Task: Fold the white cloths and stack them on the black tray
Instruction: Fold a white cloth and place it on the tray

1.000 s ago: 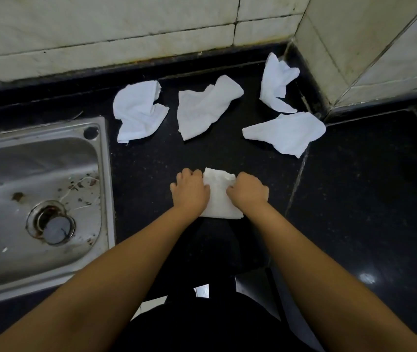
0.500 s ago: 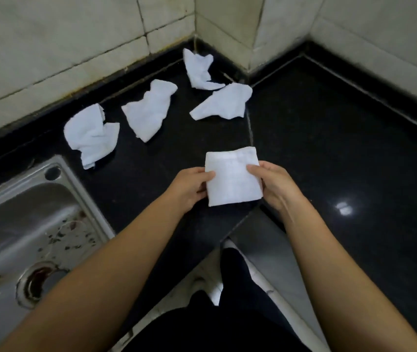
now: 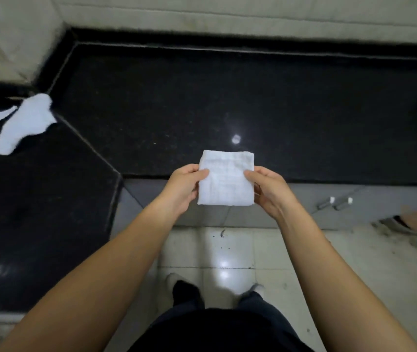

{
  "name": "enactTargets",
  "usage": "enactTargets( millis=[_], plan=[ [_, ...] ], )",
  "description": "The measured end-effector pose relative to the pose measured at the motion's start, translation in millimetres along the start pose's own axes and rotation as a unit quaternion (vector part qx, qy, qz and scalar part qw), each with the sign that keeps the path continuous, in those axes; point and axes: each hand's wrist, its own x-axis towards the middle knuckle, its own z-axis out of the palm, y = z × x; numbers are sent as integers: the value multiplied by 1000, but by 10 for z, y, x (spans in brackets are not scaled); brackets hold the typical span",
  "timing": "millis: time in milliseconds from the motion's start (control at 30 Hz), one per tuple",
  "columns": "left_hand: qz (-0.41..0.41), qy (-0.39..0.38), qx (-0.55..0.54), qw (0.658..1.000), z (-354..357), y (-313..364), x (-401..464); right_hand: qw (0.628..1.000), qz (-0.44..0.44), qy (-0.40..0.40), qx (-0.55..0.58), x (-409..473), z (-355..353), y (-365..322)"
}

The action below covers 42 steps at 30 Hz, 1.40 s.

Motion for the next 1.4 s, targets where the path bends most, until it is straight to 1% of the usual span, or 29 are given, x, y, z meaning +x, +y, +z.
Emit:
enactTargets(
  millis=[133,233,400,533,633,733,833,900,1000,1167,1267,1400],
  plan=[
    [-9,-76,43,996,1193,-216,-52,996,-17,78,46,-354,-1157,83],
    [-7,-132,69,989,2182,-461,-160,989,-30,131,59,-667,-2135,124],
    [0,-218,104,970,3832,-772,-440,968,-57,225,92,-1175,-3663,58],
    [4,-271,134,953,4881,-866,-563,951,-80,270,127,-1424,-4598,-78],
    [7,-298,158,941,5520,-894,-510,939,-97,293,151,-1451,-5172,-182],
    [7,-317,167,933,6089,-864,-339,933,-106,305,159,-1294,-5698,-329],
    [5,-332,149,931,6687,-767,-64,934,-116,300,157,-1012,-6228,-569],
    [7,-340,135,931,7144,-643,130,931,-131,299,162,-816,-6605,-809],
    [26,-352,132,926,7882,-353,372,932,-145,305,129,-551,-7200,-1272],
    [94,-364,170,911,8930,230,656,925,-189,308,113,-181,-8117,-2110],
    [145,-355,178,906,9434,539,850,926,-222,284,116,48,-8558,-2517],
    [205,-353,169,897,10081,956,1103,927,-259,263,71,359,-9147,-3145]
  ],
)
